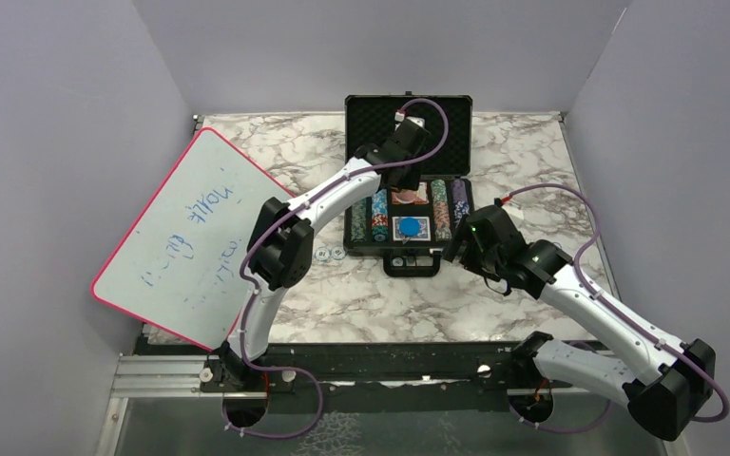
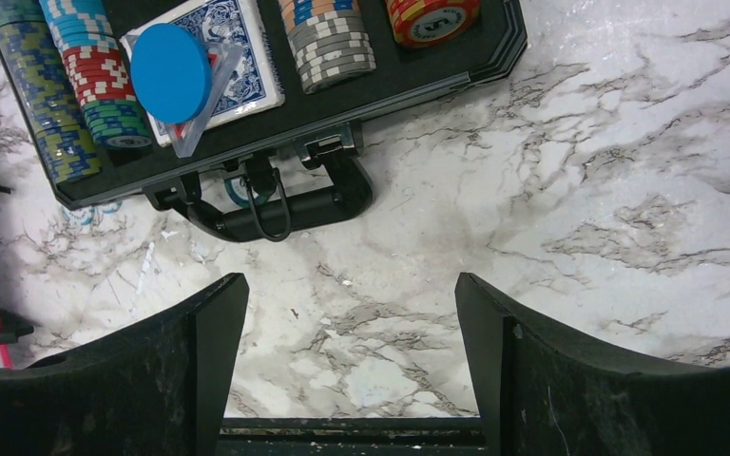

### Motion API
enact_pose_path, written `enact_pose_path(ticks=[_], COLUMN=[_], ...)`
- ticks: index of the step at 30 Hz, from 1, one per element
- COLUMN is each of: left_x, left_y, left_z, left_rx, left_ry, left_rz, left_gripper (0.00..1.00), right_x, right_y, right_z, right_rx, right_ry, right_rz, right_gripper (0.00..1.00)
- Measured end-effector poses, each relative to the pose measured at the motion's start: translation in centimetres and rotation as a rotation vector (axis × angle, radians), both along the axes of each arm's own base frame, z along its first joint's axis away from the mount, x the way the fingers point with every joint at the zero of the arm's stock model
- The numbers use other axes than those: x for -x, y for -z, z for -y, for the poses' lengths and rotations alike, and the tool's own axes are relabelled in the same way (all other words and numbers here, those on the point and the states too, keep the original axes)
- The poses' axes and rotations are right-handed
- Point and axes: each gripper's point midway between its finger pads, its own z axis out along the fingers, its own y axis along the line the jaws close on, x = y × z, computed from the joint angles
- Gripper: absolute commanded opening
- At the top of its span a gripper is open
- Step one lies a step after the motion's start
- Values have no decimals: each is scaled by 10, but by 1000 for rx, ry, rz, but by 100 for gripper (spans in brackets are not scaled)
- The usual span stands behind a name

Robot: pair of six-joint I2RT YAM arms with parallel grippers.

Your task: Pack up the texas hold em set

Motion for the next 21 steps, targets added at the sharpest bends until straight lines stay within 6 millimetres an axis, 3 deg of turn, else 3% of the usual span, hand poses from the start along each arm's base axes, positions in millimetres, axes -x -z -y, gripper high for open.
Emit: enact_pose_path(ticks=[14, 21], left_x=[8, 9], left_y=[11, 26], left_z=[10, 10], left_rx=[27, -1], left_ry=[53, 68], left_rz=[-52, -71], left_gripper=[55, 65], right_x=[0, 1], right_y=[1, 1], right_z=[0, 0], right_rx=[1, 2], right_ry=[0, 0], right_rz=[-1, -2], right_gripper=[83, 82])
